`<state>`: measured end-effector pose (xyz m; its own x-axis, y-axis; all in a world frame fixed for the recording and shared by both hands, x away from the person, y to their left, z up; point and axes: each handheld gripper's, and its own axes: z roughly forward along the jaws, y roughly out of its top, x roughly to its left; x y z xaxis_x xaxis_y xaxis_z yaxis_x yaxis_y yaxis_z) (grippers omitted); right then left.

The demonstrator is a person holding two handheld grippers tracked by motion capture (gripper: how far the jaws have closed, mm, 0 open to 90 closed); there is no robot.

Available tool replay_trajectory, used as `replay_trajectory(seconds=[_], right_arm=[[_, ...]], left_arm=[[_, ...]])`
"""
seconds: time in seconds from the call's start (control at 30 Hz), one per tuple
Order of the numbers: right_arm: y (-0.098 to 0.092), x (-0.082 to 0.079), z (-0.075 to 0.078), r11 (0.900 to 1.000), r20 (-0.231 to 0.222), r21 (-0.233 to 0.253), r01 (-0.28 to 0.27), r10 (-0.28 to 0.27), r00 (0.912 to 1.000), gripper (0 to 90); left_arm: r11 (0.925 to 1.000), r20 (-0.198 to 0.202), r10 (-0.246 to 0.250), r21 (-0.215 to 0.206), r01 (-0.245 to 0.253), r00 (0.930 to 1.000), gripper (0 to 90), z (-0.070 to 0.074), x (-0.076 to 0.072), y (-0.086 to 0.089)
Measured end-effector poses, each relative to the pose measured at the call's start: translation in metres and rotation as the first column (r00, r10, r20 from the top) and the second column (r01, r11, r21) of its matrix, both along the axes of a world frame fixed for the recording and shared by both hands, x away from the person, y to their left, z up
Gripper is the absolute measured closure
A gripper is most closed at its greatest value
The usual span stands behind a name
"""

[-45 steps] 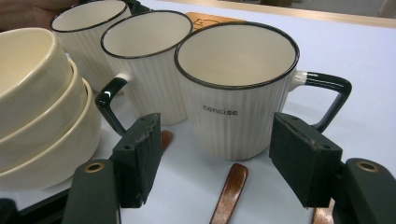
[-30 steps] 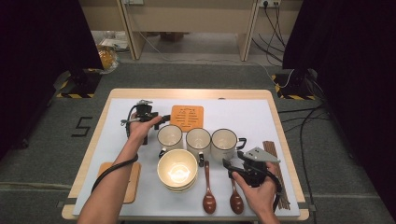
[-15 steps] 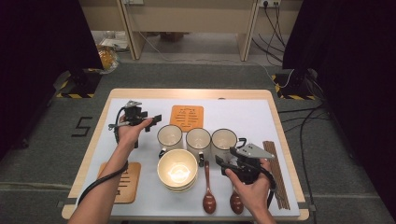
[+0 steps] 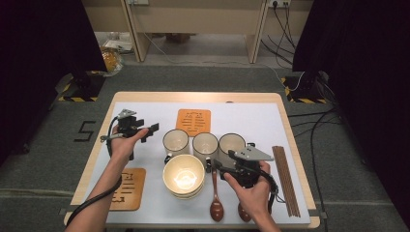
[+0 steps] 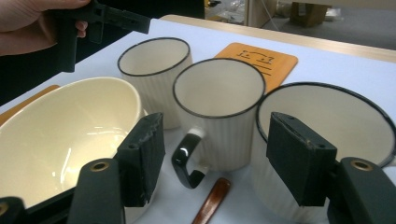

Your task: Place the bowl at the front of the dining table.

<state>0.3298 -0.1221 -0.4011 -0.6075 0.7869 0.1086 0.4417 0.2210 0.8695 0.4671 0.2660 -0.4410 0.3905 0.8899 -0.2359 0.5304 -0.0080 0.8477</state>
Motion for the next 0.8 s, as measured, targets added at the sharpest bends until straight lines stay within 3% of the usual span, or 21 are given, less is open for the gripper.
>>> replay_trajectory(seconds=[0.43,0.8], right_arm=[[0.008,0.011,0.002,1.000,0.000,0.009,-0.023,0.023,0.9997,37.9],[0.012,0.007,0.008,1.000,0.013,0.002,-0.020,0.020,0.9997,38.5]], left_arm=[[0.9999,0.055,-0.011,-0.002,0.011,0.9984,23.6,0.001,-0.038,0.011],[0.9970,0.097,-0.054,0.061,0.049,0.9938,23.5,0.004,-0.074,0.015]])
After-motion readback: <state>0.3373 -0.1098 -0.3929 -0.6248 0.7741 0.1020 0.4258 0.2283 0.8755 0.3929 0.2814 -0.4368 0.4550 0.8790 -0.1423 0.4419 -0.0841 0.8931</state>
